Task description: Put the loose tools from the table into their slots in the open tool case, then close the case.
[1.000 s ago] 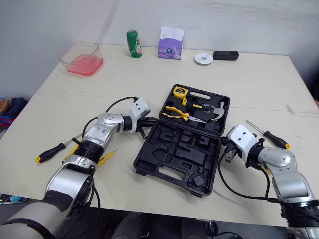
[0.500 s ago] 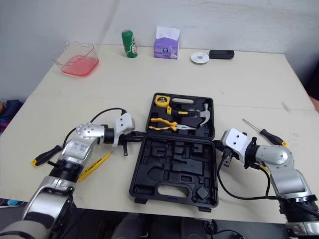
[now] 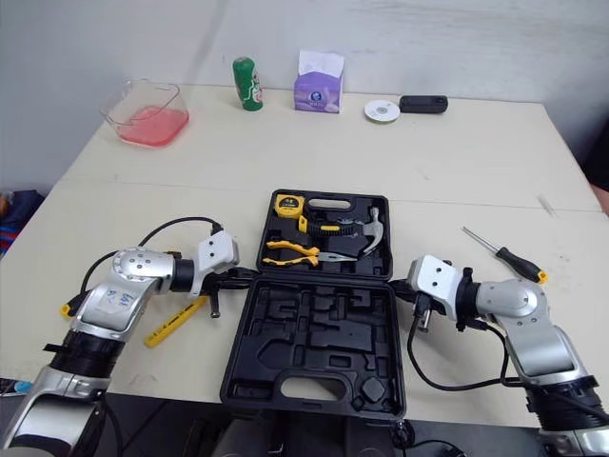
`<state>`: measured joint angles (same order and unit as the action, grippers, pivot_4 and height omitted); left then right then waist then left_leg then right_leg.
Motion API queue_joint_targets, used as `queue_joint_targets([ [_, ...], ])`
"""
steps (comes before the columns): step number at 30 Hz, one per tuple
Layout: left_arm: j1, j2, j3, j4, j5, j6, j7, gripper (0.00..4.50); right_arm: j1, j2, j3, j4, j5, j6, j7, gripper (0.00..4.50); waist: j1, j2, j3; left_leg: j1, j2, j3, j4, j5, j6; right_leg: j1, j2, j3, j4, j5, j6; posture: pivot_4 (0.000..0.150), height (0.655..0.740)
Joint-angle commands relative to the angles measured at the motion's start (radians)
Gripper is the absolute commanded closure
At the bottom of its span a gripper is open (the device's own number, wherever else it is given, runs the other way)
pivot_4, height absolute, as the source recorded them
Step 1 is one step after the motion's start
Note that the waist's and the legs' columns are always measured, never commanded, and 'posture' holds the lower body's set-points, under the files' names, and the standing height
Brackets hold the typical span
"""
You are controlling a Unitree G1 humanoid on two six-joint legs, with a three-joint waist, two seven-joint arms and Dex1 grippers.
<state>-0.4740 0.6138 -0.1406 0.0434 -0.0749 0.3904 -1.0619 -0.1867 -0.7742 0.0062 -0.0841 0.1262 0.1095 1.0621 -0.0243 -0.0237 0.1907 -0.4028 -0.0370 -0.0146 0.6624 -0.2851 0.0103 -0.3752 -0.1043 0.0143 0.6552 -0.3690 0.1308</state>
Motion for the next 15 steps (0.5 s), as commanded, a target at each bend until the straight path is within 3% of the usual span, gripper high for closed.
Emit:
queue_joint_targets([
  [1,-0.016,-0.005,0.003,-0.004,-0.002,-0.022,0.031,4.47,0.001,0.01,0.008,-0.07,0.04,-0.018,0.012,4.5,0.0,0.0,0.0,0.0,0.0,0.0,0.0,0.0,0.0,0.0,0.0,0.0,0.0,0.0,0.0,0.15,0.74],
  [11,-0.046,0.086,0.037,0.016,-0.024,-0.002,-0.009,4.47,0.015,-0.078,-0.083,0.049,0.057,-0.12,0.052,4.5,0.0,0.0,0.0,0.0,-0.001,-0.001,0.0,0.0,0.0,0.0,-0.001,-0.002,0.0,0.0,0.0,0.15,0.74],
  [14,-0.043,0.15,0.112,-0.012,-0.111,0.001,-0.086,4.47,0.016,-0.128,-0.163,0.099,0.112,-0.141,0.089,4.5,-0.001,0.0,0.0,0.0,-0.001,-0.001,0.0,0.0,0.0,0.0,-0.001,-0.002,-0.001,0.0,0.0,0.15,0.74],
  [15,-0.031,0.196,0.192,0.002,-0.159,-0.002,-0.115,4.47,0.03,-0.16,-0.251,0.131,0.171,-0.107,0.111,4.5,-0.001,0.0,0.0,-0.001,0.0,-0.002,0.0,0.0,0.0,0.0,-0.001,-0.003,-0.001,0.0,0.0,0.15,0.74],
])
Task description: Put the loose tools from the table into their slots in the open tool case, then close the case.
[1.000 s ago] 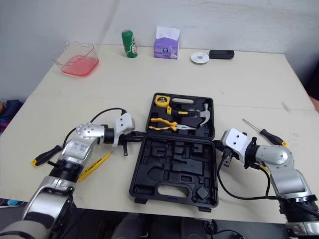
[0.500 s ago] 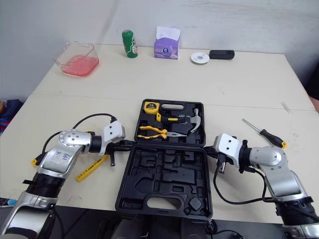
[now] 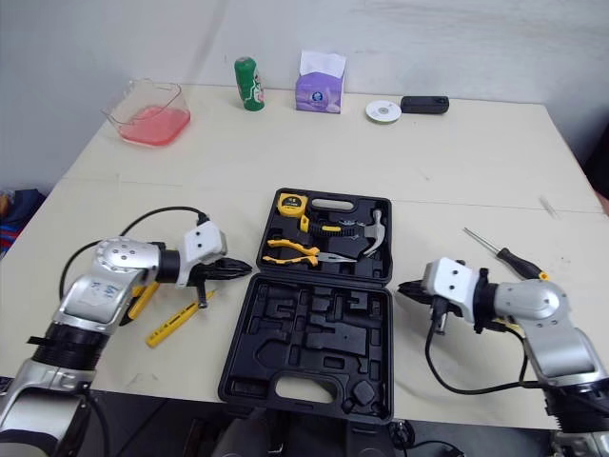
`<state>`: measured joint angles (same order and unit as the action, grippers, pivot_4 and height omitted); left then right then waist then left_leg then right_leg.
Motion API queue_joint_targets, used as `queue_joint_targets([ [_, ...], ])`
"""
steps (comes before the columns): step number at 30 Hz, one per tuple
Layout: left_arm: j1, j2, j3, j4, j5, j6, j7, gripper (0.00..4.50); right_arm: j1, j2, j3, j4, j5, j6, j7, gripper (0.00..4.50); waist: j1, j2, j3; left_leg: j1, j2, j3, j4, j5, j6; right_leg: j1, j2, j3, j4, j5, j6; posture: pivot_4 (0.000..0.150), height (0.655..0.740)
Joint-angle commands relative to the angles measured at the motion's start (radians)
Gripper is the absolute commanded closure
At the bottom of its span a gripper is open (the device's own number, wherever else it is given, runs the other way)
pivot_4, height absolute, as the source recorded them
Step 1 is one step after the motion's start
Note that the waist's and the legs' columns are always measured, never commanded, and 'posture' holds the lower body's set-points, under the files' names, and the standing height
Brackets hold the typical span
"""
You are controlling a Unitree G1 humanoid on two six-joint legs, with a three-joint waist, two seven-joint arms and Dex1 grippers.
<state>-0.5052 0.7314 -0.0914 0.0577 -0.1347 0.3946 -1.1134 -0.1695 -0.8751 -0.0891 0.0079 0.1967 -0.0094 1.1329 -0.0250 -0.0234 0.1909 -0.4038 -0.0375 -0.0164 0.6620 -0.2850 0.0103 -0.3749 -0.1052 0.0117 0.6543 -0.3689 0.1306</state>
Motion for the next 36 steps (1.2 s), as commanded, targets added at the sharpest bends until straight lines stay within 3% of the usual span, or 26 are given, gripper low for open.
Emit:
queue_joint_targets([
  [1,0.01,0.11,0.198,0.001,-0.132,-0.009,-0.079,4.47,0.023,-0.081,-0.216,0.062,0.143,0.038,0.055,4.5,0.0,0.001,0.0,0.0,0.0,0.0,0.0,0.0,0.0,0.0,0.0,0.0,0.0,0.0,0.0,0.15,0.74],
  [3,0.041,0.157,0.305,0.031,-0.195,-0.025,-0.1,4.5,0.055,-0.109,-0.311,0.106,0.176,0.029,0.064,3.85,-0.001,0.001,0.001,-0.001,0.0,-0.001,-0.001,0.0,0.0,0.0,-0.001,-0.002,-0.001,0.0,-0.001,0.15,0.74],
  [6,0.163,0.228,0.459,0.155,-0.197,-0.116,-0.093,3.54,0.119,-0.129,-0.442,0.178,0.177,-0.031,0.049,2.59,-0.003,0.002,0.0,0.002,0.0,0.0,-0.004,0.0,0.0,0.001,-0.005,-0.006,-0.003,0.0,-0.002,0.15,0.74],
  [11,0.324,0.301,0.699,0.334,-0.21,-0.225,-0.031,1.23,0.255,-0.142,-0.64,0.329,0.155,-0.143,0.017,0.02,-0.003,0.002,0.0,0.008,-0.001,0.005,-0.016,-0.002,0.004,0.002,-0.007,-0.009,-0.008,0.0,-0.003,0.15,0.74],
  [13,0.363,0.311,0.771,0.371,-0.223,-0.238,-0.004,0.32,0.3,-0.132,-0.692,0.386,0.154,-0.166,-0.014,0.0,-0.001,0.001,0.0,0.008,-0.001,0.004,-0.016,-0.004,0.007,0.003,-0.009,-0.008,-0.009,0.0,-0.003,0.15,0.74],
  [14,0.38,0.316,0.792,0.386,-0.222,-0.248,0.002,0.15,0.315,-0.132,-0.703,0.41,0.143,-0.197,-0.029,0.0,0.0,0.001,0.0,0.008,-0.001,0.003,-0.015,-0.005,0.007,0.004,-0.009,-0.007,-0.01,0.0,-0.003,0.15,0.74],
  [18,0.453,0.339,0.872,0.476,-0.21,-0.3,0.028,0.15,0.358,-0.116,-0.735,0.483,0.131,-0.243,-0.092,0.0,-0.004,0.004,0.001,0.019,0.0,0.001,-0.018,-0.01,0.001,0.017,-0.01,-0.006,-0.018,0.001,-0.005,0.15,0.74],
  [22,0.53,0.371,1.014,0.689,-0.231,-0.34,0.141,0.15,0.435,-0.084,-0.775,0.587,0.123,-0.297,-0.172,0.0,-0.009,0.005,0.002,0.019,0.001,0.001,-0.023,-0.01,0.001,0.016,-0.009,-0.006,-0.019,0.001,-0.009,0.15,0.74],
  [29,0.609,0.369,1.004,0.796,-0.229,-0.415,0.145,0.15,0.458,-0.07,-0.761,0.636,0.133,-0.329,-0.211,0.0,-0.008,0.005,0.001,0.027,0.002,0.006,-0.031,-0.007,0.003,0.019,-0.009,-0.006,-0.022,0.0,-0.009,0.15,0.74],
  [36,0.596,0.376,0.972,0.815,-0.253,-0.451,0.055,0.15,0.404,-0.02,-0.706,0.465,0.235,-0.272,-0.141,0.0,-0.008,0.005,0.0,0.036,0.006,0.005,-0.032,-0.01,-0.002,0.03,-0.009,-0.008,-0.026,0.002,-0.011,0.15,0.74],
])
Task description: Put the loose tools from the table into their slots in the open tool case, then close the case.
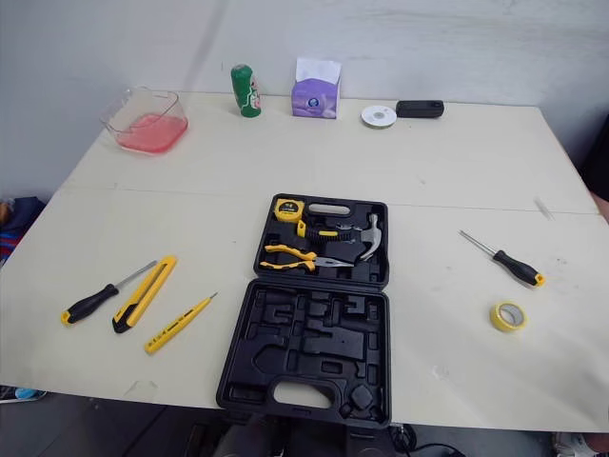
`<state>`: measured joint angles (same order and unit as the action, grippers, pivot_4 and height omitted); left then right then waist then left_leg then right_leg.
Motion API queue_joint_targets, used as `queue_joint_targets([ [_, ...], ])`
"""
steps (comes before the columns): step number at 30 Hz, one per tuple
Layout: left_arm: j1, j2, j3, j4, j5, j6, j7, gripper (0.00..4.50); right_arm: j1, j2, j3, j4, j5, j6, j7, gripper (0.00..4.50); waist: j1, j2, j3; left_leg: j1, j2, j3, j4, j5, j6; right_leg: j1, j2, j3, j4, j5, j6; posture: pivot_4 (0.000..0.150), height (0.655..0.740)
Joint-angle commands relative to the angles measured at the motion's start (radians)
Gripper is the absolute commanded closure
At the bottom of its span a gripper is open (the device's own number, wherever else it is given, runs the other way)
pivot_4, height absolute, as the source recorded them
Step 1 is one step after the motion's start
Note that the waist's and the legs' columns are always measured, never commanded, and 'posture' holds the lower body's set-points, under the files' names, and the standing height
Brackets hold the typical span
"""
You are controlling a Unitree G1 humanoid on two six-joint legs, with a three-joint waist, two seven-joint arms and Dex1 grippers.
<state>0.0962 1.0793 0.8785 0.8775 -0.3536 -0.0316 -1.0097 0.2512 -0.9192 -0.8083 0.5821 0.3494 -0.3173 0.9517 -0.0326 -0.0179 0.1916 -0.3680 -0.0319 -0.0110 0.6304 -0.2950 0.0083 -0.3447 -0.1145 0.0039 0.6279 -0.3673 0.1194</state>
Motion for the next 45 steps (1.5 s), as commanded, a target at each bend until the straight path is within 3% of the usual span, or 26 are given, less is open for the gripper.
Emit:
queue_joint_targets([
  [1,-0.009,0.028,-0.005,-0.015,-0.045,-0.015,-0.081,0.15,-0.03,0.036,0.029,-0.165,0.114,0.073,0.051,0.0,-0.002,-0.001,0.0,0.0,0.0,0.0,0.0,0.0,0.0,0.0,0.0,0.0,0.0,0.0,0.0,0.15,0.74],
  [9,-0.022,0.097,-0.133,-0.17,-0.035,0.079,-0.246,0.15,-0.206,0.119,0.242,-0.609,0.33,0.288,0.113,0.0,-0.004,0.0,0.0,-0.003,0.001,-0.002,-0.001,0.0,-0.001,-0.002,0.0,-0.003,-0.001,0.0,0.0,0.15,0.74],
  [17,-0.072,0.203,-0.355,-0.292,0.065,0.167,-0.287,0.15,-0.367,0.126,0.508,-1.007,0.501,0.523,0.129,0.0,0.005,0.001,0.001,-0.008,0.004,-0.002,-0.001,0.001,0.001,-0.007,0.0,-0.013,-0.002,-0.001,-0.002,0.15,0.74],
  [22,-0.156,0.214,-0.472,-0.277,0.132,0.146,-0.265,0.15,-0.431,0.133,0.577,-1.057,0.502,0.551,0.174,0.0,0.006,0.0,0.0,-0.019,0.004,-0.002,0.002,0.003,-0.003,-0.016,0.0,-0.021,0.0,0.0,-0.002,0.15,0.74],
  [27,-0.326,0.142,-0.664,-0.309,0.216,0.16,-0.239,0.15,-0.435,0.175,0.672,-1.11,0.477,0.552,0.188,0.0,0.01,0.0,0.0,-0.021,0.004,-0.002,0.006,0.003,-0.003,-0.017,0.0,-0.027,0.007,0.0,-0.001,0.15,0.74],
  [30,-0.393,0.111,-0.705,-0.329,0.218,0.22,-0.227,0.15,-0.416,0.177,0.681,-1.106,0.444,0.541,0.198,0.0,0.01,0.0,0.001,-0.022,0.004,-0.002,0.011,0.003,-0.002,-0.017,0.0,-0.03,0.009,0.0,-0.001,0.15,0.74],
  [38,-0.367,0.111,-0.743,-0.385,0.234,0.287,-0.232,0.15,-0.401,0.178,0.646,-1.103,0.434,0.544,0.184,0.0,0.004,-0.003,0.001,-0.02,0.007,0.002,0.018,0.001,-0.001,-0.017,0.0,-0.028,0.014,0.0,-0.001,0.15,0.74],
  [45,-0.225,0.141,-0.635,-0.419,0.198,0.295,-0.221,0.15,-0.396,0.167,0.622,-1.101,0.425,0.555,0.17,0.0,0.002,-0.003,0.001,-0.018,0.009,0.002,0.017,0.0,0.002,-0.019,0.0,-0.025,0.014,0.001,-0.005,0.15,0.74],
])
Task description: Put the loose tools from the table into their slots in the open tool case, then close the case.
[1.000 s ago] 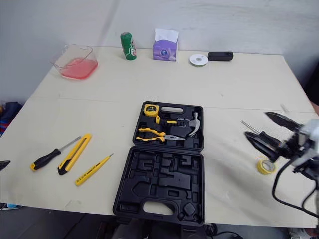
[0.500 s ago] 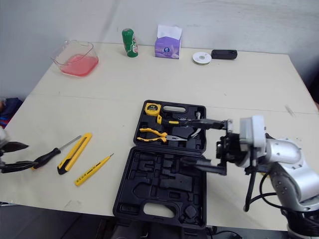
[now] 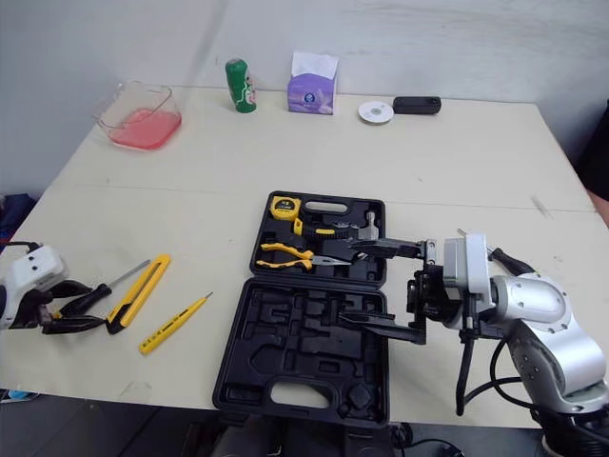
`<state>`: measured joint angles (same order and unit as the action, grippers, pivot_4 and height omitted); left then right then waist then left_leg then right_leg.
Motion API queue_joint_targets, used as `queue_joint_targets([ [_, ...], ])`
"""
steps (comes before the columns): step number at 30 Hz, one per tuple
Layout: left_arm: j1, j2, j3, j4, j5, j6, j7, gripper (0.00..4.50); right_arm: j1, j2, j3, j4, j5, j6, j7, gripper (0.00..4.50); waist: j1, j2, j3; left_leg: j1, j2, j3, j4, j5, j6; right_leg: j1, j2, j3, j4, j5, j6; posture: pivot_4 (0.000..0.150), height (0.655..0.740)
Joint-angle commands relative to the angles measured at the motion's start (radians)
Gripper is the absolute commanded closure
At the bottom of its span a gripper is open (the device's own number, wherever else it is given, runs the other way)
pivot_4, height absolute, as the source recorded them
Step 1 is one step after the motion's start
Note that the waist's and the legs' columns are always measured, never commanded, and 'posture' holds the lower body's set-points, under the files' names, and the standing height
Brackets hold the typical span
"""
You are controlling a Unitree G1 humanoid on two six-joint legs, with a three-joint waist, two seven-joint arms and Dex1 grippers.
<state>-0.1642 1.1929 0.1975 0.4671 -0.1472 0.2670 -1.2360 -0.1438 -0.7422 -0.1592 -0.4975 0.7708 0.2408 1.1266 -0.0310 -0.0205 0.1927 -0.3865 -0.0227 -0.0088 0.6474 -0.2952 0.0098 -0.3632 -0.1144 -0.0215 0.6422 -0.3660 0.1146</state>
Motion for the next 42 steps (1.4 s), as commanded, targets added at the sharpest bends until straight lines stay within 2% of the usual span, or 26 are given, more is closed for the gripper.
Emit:
queue_joint_targets([
  [1,0.046,0.028,0.05,-0.009,-0.006,-0.014,0.009,0.15,-0.002,-0.01,-0.027,-0.021,0.002,-0.003,-0.005,0.0,0.002,0.0,0.0,0.0,0.0,0.0,0.0,0.0,0.0,0.0,0.0,0.0,0.0,0.0,0.0,0.15,0.74],
  [14,0.037,-0.039,0.035,-0.019,-0.014,-0.011,0.074,0.15,-0.056,-0.001,0.005,-0.01,-0.011,0.017,-0.017,0.0,0.011,0.002,0.001,0.0,0.0,-0.001,0.0,0.0,0.0,0.0,0.0,-0.001,0.0,0.001,-0.002,0.15,0.74],
  [17,0.043,-0.052,0.045,-0.001,-0.021,-0.023,0.077,0.9,-0.078,0.003,0.01,-0.007,-0.014,0.025,-0.028,0.0,0.01,0.002,0.001,0.0,0.0,-0.001,0.0,0.0,0.0,0.0,0.0,-0.001,0.0,0.001,-0.002,0.15,0.74],
  [22,0.065,-0.05,0.071,0.038,-0.025,-0.052,0.087,3.19,-0.09,0.003,0.013,0.008,-0.023,0.019,-0.025,0.0,0.007,0.004,0.001,0.0,0.0,-0.001,0.0,0.001,0.0,0.0,0.0,-0.001,0.0,0.001,-0.002,0.15,0.74],
  [23,0.07,-0.047,0.079,0.043,-0.028,-0.056,0.088,3.43,-0.089,0.003,0.012,0.009,-0.025,0.016,-0.024,0.0,0.006,0.004,0.001,0.0,0.0,-0.001,0.0,0.001,0.0,0.0,0.0,-0.001,0.0,0.001,-0.002,0.15,0.74],
  [28,0.082,-0.031,0.166,0.065,-0.063,-0.099,0.112,3.43,-0.072,0.002,0.001,0.027,-0.034,-0.005,-0.007,0.0,0.0,0.004,0.002,0.0,0.001,-0.001,-0.001,0.001,-0.001,-0.001,0.0,-0.001,0.001,0.001,-0.002,0.15,0.74],
  [32,0.07,-0.021,0.253,0.011,-0.099,-0.12,0.138,3.43,-0.054,0.003,-0.01,0.051,-0.044,-0.032,0.016,0.0,0.004,0.003,0.002,-0.002,0.001,-0.001,0.0,0.001,-0.001,-0.003,0.0,-0.001,0.001,0.001,-0.003,0.15,0.74],
  [36,0.045,-0.024,0.288,-0.191,-0.186,-0.075,0.086,3.43,-0.054,-0.029,-0.049,0.129,-0.071,-0.052,0.039,0.0,0.017,0.003,0.002,-0.003,0.001,-0.001,0.0,0.001,-0.001,-0.002,0.0,-0.001,-0.001,0.001,-0.003,0.15,0.74],
  [42,-0.005,-0.008,0.209,-0.425,-0.224,0.018,0.05,3.43,-0.074,-0.076,-0.055,0.176,-0.099,-0.063,0.091,0.0,0.018,0.004,0.002,-0.003,0.001,-0.001,-0.001,0.002,-0.003,-0.002,0.0,-0.001,-0.004,0.002,-0.003,0.15,0.74],
])
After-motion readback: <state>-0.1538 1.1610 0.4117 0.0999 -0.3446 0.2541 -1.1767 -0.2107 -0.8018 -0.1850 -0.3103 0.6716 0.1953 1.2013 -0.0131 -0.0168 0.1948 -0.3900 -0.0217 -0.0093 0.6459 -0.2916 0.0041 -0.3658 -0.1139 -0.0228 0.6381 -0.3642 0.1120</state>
